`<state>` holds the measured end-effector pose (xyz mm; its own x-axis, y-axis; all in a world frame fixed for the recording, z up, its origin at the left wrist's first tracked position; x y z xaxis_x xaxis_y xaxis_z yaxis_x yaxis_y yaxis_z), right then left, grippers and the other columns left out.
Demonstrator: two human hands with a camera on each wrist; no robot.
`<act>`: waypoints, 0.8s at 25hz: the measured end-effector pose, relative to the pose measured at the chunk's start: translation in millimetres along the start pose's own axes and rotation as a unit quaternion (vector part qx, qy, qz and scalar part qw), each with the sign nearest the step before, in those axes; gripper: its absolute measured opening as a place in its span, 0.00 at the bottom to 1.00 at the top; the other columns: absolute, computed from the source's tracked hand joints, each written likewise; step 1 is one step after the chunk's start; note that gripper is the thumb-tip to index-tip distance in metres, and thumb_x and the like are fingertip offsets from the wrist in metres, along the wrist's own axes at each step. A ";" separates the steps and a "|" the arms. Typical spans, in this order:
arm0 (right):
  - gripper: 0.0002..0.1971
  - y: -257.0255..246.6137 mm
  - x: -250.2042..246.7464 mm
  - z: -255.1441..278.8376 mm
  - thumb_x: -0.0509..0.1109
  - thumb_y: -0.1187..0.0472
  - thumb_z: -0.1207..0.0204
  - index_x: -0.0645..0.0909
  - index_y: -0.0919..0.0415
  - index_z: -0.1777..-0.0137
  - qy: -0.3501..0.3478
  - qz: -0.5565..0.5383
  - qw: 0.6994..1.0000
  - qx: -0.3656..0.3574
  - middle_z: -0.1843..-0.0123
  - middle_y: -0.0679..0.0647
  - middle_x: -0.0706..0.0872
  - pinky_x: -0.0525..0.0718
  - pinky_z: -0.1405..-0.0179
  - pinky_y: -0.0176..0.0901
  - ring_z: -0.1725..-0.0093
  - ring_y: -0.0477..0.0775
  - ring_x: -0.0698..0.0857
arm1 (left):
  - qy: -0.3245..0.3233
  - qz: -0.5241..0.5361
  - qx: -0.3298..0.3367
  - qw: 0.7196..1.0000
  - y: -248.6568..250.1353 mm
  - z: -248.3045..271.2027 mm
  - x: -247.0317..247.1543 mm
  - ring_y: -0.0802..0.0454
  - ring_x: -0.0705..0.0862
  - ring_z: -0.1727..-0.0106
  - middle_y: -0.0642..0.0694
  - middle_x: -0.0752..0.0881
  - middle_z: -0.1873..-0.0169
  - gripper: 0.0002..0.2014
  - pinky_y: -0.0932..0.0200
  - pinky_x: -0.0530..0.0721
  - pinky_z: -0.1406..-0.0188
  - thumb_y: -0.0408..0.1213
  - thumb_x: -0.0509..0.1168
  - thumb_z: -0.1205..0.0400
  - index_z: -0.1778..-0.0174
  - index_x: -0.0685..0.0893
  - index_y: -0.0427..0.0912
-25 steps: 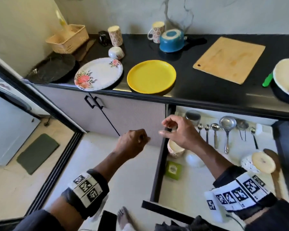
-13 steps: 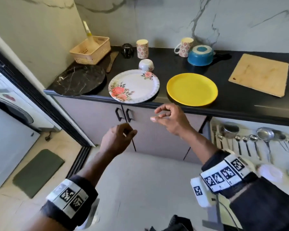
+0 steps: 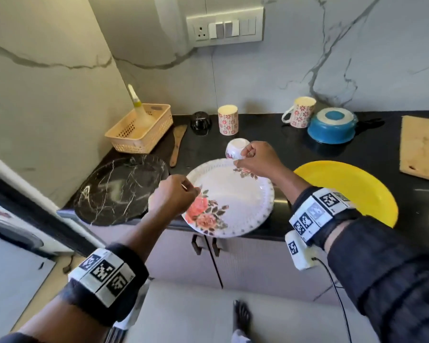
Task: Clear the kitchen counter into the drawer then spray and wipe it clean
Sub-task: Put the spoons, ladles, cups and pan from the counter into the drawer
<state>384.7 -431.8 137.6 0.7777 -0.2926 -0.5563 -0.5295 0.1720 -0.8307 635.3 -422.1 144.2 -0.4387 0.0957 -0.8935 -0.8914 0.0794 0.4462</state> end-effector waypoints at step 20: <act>0.48 39.7 80.5 -188.5 0.76 0.44 0.27 0.46 0.38 0.15 -0.180 0.287 0.918 0.206 0.18 0.59 0.49 0.71 0.26 0.63 0.20 0.75 0.57 | -0.120 0.040 0.152 0.980 108.4 -352.3 55.2 0.37 0.71 0.22 0.40 0.65 0.19 0.52 0.36 0.74 0.29 0.68 0.70 0.29 0.17 0.54 0.45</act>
<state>362.4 -625.8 63.8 0.5118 0.2747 -0.8140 -0.7715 0.5638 -0.2948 474.4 -757.8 125.4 -0.4334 0.3416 -0.8340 -0.7643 0.3510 0.5410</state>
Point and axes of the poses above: each hand's wrist, its own z-axis away from the middle knuckle, its own x-axis out of the palm, y = z × x, the point moved 3 cm from there along -z, towards the middle knuckle
